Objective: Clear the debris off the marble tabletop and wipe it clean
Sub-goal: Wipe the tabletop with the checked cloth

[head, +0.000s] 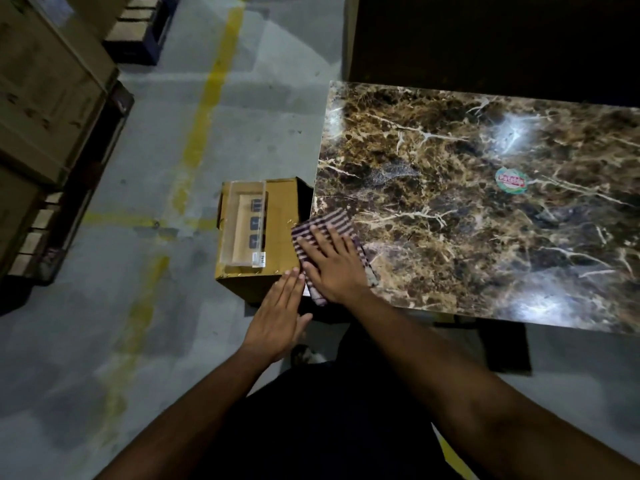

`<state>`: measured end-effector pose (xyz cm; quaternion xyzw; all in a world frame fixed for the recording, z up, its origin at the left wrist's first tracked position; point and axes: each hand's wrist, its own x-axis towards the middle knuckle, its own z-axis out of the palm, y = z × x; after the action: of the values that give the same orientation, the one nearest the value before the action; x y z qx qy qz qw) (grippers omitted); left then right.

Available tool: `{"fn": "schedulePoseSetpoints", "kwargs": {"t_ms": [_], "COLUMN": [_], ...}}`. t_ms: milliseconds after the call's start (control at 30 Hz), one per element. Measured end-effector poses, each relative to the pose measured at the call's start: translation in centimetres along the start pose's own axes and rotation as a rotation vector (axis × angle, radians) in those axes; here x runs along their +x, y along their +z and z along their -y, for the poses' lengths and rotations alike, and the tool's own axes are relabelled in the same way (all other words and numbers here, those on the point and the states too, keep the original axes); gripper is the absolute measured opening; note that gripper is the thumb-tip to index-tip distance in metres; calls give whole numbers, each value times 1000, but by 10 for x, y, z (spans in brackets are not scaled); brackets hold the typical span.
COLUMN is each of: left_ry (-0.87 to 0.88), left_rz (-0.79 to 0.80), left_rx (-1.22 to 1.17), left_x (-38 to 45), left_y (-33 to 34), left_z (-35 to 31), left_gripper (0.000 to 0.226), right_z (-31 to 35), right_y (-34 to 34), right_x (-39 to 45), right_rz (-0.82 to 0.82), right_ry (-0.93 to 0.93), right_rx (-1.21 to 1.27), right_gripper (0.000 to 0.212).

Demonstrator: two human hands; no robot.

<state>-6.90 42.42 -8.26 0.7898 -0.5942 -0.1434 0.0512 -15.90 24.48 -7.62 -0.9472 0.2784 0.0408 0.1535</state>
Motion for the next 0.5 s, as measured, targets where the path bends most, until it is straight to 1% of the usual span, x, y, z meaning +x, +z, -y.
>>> {"fn": "schedulePoseSetpoints", "kwargs": {"t_ms": [67, 133, 200, 267, 333, 433, 500], "left_ry": [16, 34, 10, -43, -85, -103, -111], "left_rz": [-23, -40, -34, -29, -10, -11, -28], "left_rx": [33, 56, 51, 19, -25, -83, -89], "left_x": [0, 2, 4, 6, 10, 17, 23], "left_y": [-3, -6, -8, -8, -7, -5, -7], "left_z": [3, 5, 6, 8, 6, 2, 3], "left_gripper": [77, 77, 78, 79, 80, 76, 73], "right_z": [-6, -26, -41, -33, -3, 34, 26], "right_y": [-6, -13, -14, -7, 2, 9, 3], "right_x": [14, 11, -13, -43, -55, -36, -17], "right_rz": [4, -18, -74, -93, -44, 14, 17], "right_ry": [17, 160, 342, 451, 439, 243, 155], "right_rx": [-26, -29, 35, 56, 40, 54, 35], "right_gripper": [63, 62, 61, 62, 63, 62, 62]}}
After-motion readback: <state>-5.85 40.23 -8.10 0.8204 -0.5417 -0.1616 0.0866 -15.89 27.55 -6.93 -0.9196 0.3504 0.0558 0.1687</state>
